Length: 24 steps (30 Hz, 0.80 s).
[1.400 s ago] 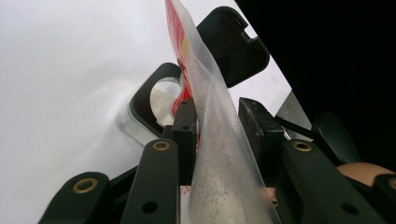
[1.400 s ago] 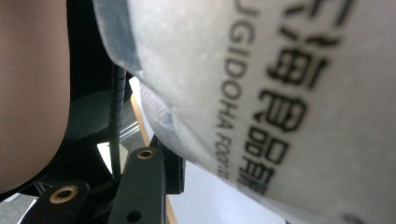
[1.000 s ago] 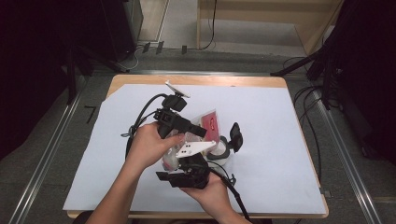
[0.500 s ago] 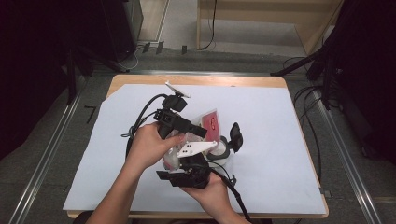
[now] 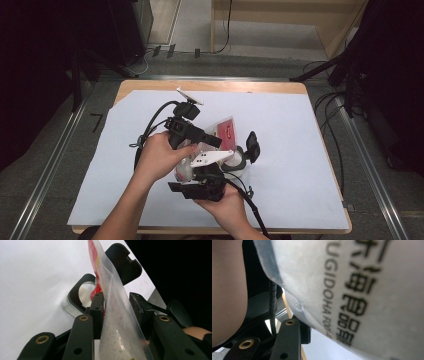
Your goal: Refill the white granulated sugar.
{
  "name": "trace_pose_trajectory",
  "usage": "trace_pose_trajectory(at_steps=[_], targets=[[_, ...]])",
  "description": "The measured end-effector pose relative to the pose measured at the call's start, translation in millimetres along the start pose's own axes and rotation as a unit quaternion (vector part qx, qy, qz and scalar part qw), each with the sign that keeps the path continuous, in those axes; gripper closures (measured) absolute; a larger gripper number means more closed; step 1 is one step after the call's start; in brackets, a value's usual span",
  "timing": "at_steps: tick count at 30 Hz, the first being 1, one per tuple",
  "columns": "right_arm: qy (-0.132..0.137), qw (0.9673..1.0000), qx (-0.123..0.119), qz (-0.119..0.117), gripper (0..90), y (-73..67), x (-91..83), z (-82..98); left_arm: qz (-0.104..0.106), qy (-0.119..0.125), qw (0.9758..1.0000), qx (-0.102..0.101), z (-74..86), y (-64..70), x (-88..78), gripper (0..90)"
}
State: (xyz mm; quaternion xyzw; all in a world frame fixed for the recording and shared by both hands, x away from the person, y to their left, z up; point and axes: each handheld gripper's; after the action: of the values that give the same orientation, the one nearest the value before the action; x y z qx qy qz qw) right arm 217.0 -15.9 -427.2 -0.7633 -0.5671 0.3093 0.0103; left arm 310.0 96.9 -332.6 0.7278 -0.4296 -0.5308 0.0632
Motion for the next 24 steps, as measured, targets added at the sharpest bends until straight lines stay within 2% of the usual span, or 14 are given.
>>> trace_pose_trajectory(at_steps=[2, 10, 16, 24], targets=[[-0.001, 1.0, 0.0, 0.001, 63.4, 0.0, 0.0, -0.1, 0.001, 0.002, 1.0, -0.004, 0.2, 0.2, 0.1, 66.9], [0.002, 1.0, 0.004, 0.001, 63.3, -0.4, -0.1, 0.2, -0.003, 0.002, 1.0, 0.004, 0.8, 1.1, -0.7, 66.9], [0.001, 1.0, -0.001, 0.002, 63.3, -0.5, 0.0, 0.2, -0.001, 0.008, 1.0, -0.002, 1.0, 1.4, 0.0, 67.7], [0.001, 1.0, -0.004, 0.003, 63.3, -0.5, 0.2, 0.3, -0.003, 0.004, 1.0, 0.004, 1.2, 1.0, -0.6, 67.7]])
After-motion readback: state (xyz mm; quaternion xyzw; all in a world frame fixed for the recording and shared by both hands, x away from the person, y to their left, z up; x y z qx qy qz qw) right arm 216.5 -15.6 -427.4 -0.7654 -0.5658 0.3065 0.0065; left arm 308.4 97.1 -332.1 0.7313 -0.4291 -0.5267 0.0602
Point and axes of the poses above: each handheld gripper's, and its own axes: x roughly forward along the jaws, z roughly out of its underside, y roughly to its right, and after that the axes turned 3 degrees about -x, right-handed
